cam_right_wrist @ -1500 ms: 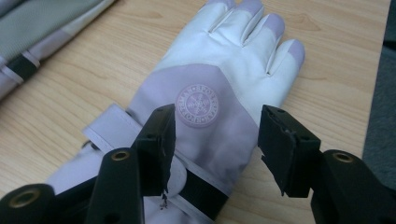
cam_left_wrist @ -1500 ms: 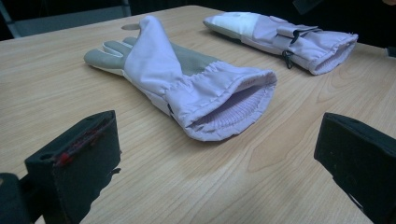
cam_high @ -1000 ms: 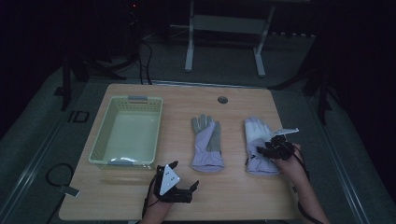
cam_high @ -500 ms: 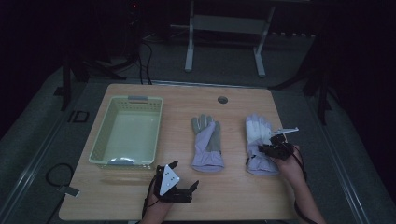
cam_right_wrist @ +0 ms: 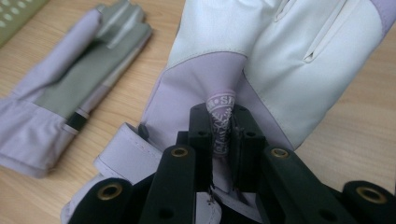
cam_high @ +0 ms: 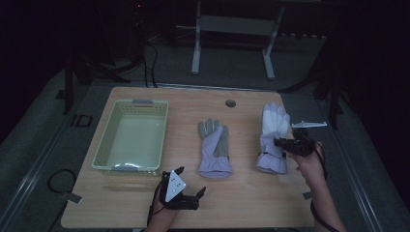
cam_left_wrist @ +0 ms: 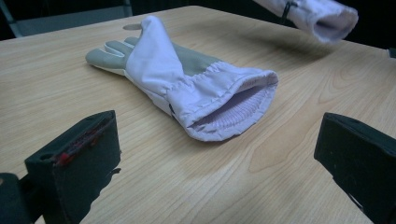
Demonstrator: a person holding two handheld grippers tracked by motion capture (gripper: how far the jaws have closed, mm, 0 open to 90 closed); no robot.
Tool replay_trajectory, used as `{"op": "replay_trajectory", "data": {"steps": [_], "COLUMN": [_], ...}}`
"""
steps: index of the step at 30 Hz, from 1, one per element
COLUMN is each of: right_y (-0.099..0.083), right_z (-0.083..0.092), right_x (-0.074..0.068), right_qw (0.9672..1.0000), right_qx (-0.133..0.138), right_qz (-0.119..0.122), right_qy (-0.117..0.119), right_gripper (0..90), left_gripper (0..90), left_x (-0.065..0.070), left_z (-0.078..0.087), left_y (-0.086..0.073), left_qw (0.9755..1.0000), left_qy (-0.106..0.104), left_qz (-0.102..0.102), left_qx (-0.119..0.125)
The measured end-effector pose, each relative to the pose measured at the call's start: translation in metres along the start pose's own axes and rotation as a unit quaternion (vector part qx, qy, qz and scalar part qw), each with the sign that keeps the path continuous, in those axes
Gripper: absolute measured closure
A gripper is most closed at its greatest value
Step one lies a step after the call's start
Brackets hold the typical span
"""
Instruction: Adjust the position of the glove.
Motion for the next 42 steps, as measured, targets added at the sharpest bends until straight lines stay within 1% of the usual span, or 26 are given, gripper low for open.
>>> {"op": "replay_trajectory", "data": {"steps": [4, 5, 6, 8, 10, 11, 12, 18, 19, 20, 28, 29, 30, 34, 35, 36, 40, 42], "right_y": [0.016, 0.016, 0.024, 0.032, 0.040, 0.040, 0.047, 0.065, 0.065, 0.070, 0.087, 0.087, 0.090, 0.096, 0.096, 0.098, 0.098, 0.095], "right_z": [0.008, 0.008, 0.012, 0.014, 0.017, 0.017, 0.019, 0.023, 0.023, 0.023, 0.026, 0.026, 0.026, 0.025, 0.025, 0.023, 0.015, 0.010], "right_x": [-0.009, -0.009, -0.014, -0.020, -0.027, -0.027, -0.034, -0.058, -0.058, -0.068, -0.101, -0.101, -0.108, -0.124, -0.124, -0.133, -0.148, -0.156], "right_qw": [0.9999, 0.9999, 0.9998, 0.9997, 0.9996, 0.9996, 0.9995, 0.9993, 0.9993, 0.9992, 0.9984, 0.9984, 0.9983, 0.9978, 0.9978, 0.9975, 0.9970, 0.9966], "right_qx": [0.011, 0.011, 0.017, 0.021, 0.024, 0.024, 0.026, 0.029, 0.029, 0.030, 0.035, 0.035, 0.035, 0.036, 0.036, 0.036, 0.027, 0.022], "right_qz": [0.007, 0.007, 0.008, 0.011, 0.012, 0.012, 0.016, 0.018, 0.018, 0.020, 0.030, 0.030, 0.033, 0.038, 0.038, 0.043, 0.049, 0.049], "right_qy": [0.000, 0.000, 0.002, 0.000, 0.003, 0.003, 0.003, 0.012, 0.012, 0.016, 0.032, 0.032, 0.033, 0.041, 0.041, 0.043, 0.054, 0.063], "right_gripper": [80.7, 80.7, 80.6, 80.6, 80.6, 80.6, 80.6, 80.5, 80.5, 80.5, 80.6, 80.6, 80.6, 80.6, 80.6, 80.6, 80.5, 80.6], "left_gripper": [0.2, 0.2, 0.2, 0.2, 0.2, 0.2, 0.2, 0.2, 0.2, 0.2, 0.2, 0.2, 0.2, 0.2, 0.2, 0.2, 0.2, 0.2], "left_x": [0.000, 0.000, 0.000, 0.000, 0.000, 0.000, 0.000, 0.000, 0.000, 0.000, 0.001, 0.001, 0.001, 0.001, 0.001, 0.001, 0.001, 0.001], "left_z": [0.000, 0.000, 0.000, 0.000, 0.000, 0.000, 0.000, 0.000, 0.000, 0.000, 0.000, 0.000, 0.000, 0.000, 0.000, 0.000, 0.000, 0.000], "left_y": [0.000, 0.000, 0.000, 0.000, 0.000, 0.000, 0.000, 0.000, 0.000, 0.000, 0.000, 0.000, 0.000, 0.000, 0.000, 0.000, 0.000, 0.000], "left_qw": [1.0000, 1.0000, 1.0000, 1.0000, 1.0000, 1.0000, 1.0000, 1.0000, 1.0000, 1.0000, 1.0000, 1.0000, 1.0000, 1.0000, 1.0000, 1.0000, 1.0000, 1.0000], "left_qy": [0.000, 0.000, 0.000, 0.000, -0.001, -0.001, -0.001, -0.001, -0.001, -0.001, -0.001, -0.001, -0.001, -0.002, -0.002, -0.002, -0.002, -0.003], "left_qz": [0.000, 0.000, 0.000, 0.000, -0.001, -0.001, -0.001, -0.001, -0.001, -0.002, -0.003, -0.003, -0.003, -0.003, -0.003, -0.003, -0.004, -0.004], "left_qx": [0.000, 0.000, 0.000, 0.000, 0.000, 0.000, 0.000, 0.000, 0.000, 0.000, 0.001, 0.001, 0.000, 0.000, 0.000, 0.000, 0.000, 0.000]}}
Point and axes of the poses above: each handheld gripper's, and its own axes: z roughly backward along the jaws, y roughly out of its top, x roughly to its right, the point moved 8 cm from there along -z, roughly forward along the jaws, and after that the axes turned 15 degrees about -y, right-handed, at the moved point
